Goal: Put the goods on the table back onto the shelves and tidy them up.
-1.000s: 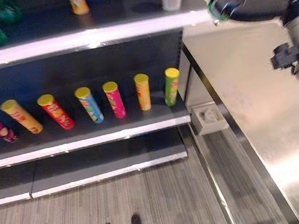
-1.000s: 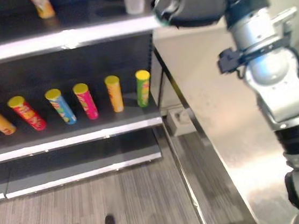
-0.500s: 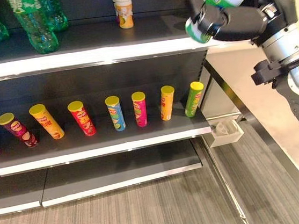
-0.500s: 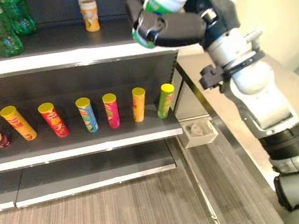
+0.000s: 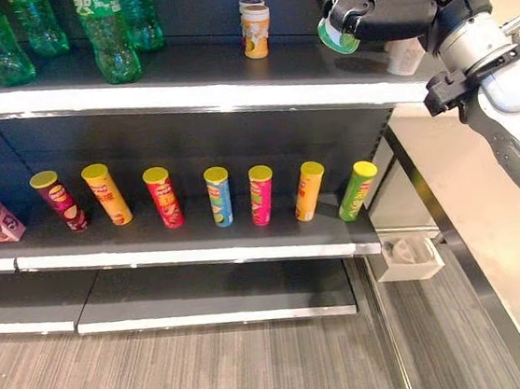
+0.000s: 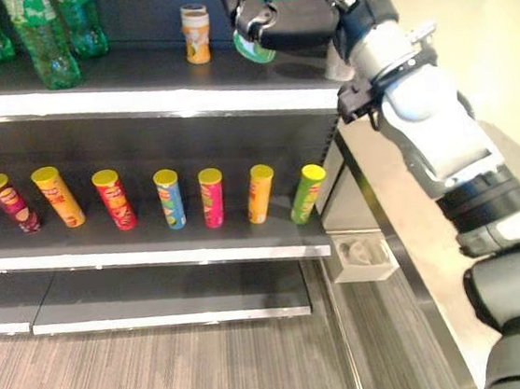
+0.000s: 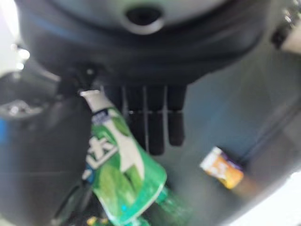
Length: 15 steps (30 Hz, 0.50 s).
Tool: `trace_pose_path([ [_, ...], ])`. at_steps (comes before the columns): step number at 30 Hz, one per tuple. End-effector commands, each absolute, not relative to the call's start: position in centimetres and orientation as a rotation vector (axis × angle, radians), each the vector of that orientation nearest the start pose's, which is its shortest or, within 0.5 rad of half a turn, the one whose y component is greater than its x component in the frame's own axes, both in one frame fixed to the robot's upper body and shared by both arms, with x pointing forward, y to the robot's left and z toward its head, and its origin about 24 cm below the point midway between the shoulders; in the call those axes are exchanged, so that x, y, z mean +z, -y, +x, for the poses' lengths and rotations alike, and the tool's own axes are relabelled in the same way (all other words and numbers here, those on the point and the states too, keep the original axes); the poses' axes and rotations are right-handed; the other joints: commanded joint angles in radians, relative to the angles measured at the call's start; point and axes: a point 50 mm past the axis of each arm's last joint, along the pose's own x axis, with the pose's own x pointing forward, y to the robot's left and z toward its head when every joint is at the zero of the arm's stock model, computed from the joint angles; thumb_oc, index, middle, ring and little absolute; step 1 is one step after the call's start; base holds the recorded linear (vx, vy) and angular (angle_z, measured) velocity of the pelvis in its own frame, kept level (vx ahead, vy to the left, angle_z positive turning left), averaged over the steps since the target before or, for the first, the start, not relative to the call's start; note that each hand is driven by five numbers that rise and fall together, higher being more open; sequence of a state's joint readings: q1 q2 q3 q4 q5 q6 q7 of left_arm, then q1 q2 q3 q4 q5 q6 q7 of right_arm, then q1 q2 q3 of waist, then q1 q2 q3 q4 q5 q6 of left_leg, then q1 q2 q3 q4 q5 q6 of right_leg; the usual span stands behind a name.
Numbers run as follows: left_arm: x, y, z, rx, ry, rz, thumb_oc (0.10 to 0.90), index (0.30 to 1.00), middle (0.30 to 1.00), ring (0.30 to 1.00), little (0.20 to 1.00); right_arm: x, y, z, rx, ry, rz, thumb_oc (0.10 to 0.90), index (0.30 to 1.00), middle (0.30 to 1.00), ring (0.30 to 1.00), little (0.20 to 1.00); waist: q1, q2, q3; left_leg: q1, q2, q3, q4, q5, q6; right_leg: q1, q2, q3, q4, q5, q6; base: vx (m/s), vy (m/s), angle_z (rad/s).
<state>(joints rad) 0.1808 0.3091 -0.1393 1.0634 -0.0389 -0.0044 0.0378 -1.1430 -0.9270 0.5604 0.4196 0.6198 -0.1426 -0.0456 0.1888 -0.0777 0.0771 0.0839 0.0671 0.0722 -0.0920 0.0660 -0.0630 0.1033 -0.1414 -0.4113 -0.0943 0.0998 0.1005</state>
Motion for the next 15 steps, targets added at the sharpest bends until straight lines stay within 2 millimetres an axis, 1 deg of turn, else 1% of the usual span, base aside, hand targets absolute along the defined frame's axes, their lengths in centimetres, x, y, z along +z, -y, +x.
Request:
trace_pose_path([
  [1, -15.1, -27.2, 5.6, 0.112, -1.223, 0.4, 0.8, 0.9, 0.9, 0.9, 0.9, 38.5, 19.6, 34.7, 0.103, 0.811, -0.425, 0.4, 0.3, 0.3, 0.3, 0.3, 0.033, -0.026, -0.067, -0.036, 0.031, -0.001, 0.03, -0.044, -0.059, 0.041, -0.054, -0.029, 0.01, -0.061, 0.075, 0.01, -0.012, 0.23],
  [2, -15.1, -27.2, 5.6, 0.112, -1.223, 0.399, 0.8, 0.9, 0.9, 0.9, 0.9, 38.6, 19.6, 34.7, 0.104, 0.811, -0.426, 0.4, 0.3, 0.3, 0.3, 0.3, 0.032, -0.025, -0.067, -0.036, 0.031, -0.002, 0.03, -0.044, -0.059, 0.042, -0.054, -0.03, 0.01, -0.061, 0.075, 0.02, -0.022, 0.3],
  [3, -15.1, -27.4, 5.6, 0.141, -1.217, 0.377, 0.8, 0.9, 0.9, 0.9, 0.9, 38.5, 20.2, 35.2, 0.064, 0.783, -0.449, 0.4, 0.3, 0.3, 0.3, 0.3, 0.048, -0.028, -0.063, -0.032, 0.034, -0.009, 0.029, -0.045, -0.063, 0.049, -0.051, -0.038, 0.011, -0.065, 0.073, 0.02, -0.023, 0.26],
  [5, -15.0, -27.5, 5.7, 0.159, -1.208, 0.356, 0.8, 0.9, 0.9, 0.9, 0.9, 38.3, 21.1, 35.9, 0.02, 0.742, -0.456, 0.4, 0.3, 0.3, 0.3, 0.3, 0.064, -0.033, -0.06, -0.04, 0.032, -0.021, 0.031, -0.042, -0.064, 0.052, -0.052, -0.053, 0.012, -0.066, 0.073, 0.02, -0.021, 0.17],
  [8, -14.9, -27.7, 5.9, 0.162, -1.194, 0.352, 0.8, 0.9, 0.9, 0.9, 0.9, 38.2, 22.3, 36.4, -0.03, 0.699, -0.478, 0.4, 0.3, 0.3, 0.3, 0.3, 0.083, -0.038, -0.055, -0.048, 0.027, -0.042, 0.027, -0.037, -0.067, 0.057, -0.054, -0.078, 0.016, -0.067, 0.073, 0.02, -0.006, 0.36],
  [9, -14.8, -27.7, 6.0, 0.159, -1.186, 0.35, 0.8, 0.9, 0.9, 0.9, 0.9, 38.1, 22.9, 36.6, -0.055, 0.67, -0.506, 0.4, 0.3, 0.3, 0.3, 0.3, 0.095, -0.042, -0.053, -0.055, 0.024, -0.058, 0.025, -0.034, -0.068, 0.06, -0.056, -0.095, 0.017, -0.066, 0.074, 0.05, -0.009, 0.47],
  [10, -14.6, -27.9, 6.5, 0.169, -1.168, 0.342, 0.8, 0.9, 0.9, 0.9, 0.9, 38.0, 24.1, 36.7, -0.093, 0.632, -0.533, 0.4, 0.3, 0.3, 0.3, 0.3, 0.116, -0.052, -0.048, -0.075, 0.019, -0.087, 0.024, -0.027, -0.071, 0.063, -0.059, -0.131, 0.02, -0.069, 0.074, 0.06, -0.011, 0.71],
  [11, -14.6, -27.9, 6.5, 0.168, -1.166, 0.344, 0.8, 0.9, 0.9, 0.9, 0.9, 38.0, 24.3, 36.7, -0.1, 0.627, -0.529, 0.4, 0.3, 0.3, 0.3, 0.3, 0.12, -0.055, -0.047, -0.078, 0.018, -0.093, 0.024, -0.026, -0.071, 0.063, -0.059, -0.139, 0.021, -0.07, 0.074, 0.13, -0.061, 0.7],
  [12, -14.5, -28.1, 6.8, 0.169, -1.154, 0.348, 0.8, 0.9, 0.9, 0.9, 0.9, 37.9, 24.8, 36.8, -0.114, 0.61, -0.537, 0.4, 0.3, 0.3, 0.3, 0.3, 0.13, -0.062, -0.048, -0.074, 0.026, -0.108, 0.018, -0.042, -0.081, 0.075, -0.048, -0.138, 0.02, -0.09, 0.078, 0.1, -0.062, 0.62],
  [13, -14.5, -28.1, 6.8, 0.169, -1.154, 0.348, 0.8, 0.9, 0.9, 0.9, 0.9, 37.9, 24.8, 36.8, -0.114, 0.61, -0.537, 0.4, 0.3, 0.3, 0.3, 0.3, 0.131, -0.061, -0.048, -0.073, 0.027, -0.108, 0.018, -0.043, -0.082, 0.075, -0.047, -0.138, 0.02, -0.092, 0.077, 0.11, -0.064, 0.34],
  [15, -14.3, -28.3, 6.9, 0.174, -1.146, 0.345, 0.8, 0.9, 0.9, 0.9, 0.9, 37.9, 25.4, 36.9, -0.139, 0.587, -0.565, 0.4, 0.3, 0.3, 0.3, 0.3, 0.143, -0.071, -0.042, -0.082, 0.024, -0.125, 0.017, -0.042, -0.083, 0.076, -0.047, -0.153, 0.026, -0.096, 0.076, 0.04, -0.01, 0.16],
])
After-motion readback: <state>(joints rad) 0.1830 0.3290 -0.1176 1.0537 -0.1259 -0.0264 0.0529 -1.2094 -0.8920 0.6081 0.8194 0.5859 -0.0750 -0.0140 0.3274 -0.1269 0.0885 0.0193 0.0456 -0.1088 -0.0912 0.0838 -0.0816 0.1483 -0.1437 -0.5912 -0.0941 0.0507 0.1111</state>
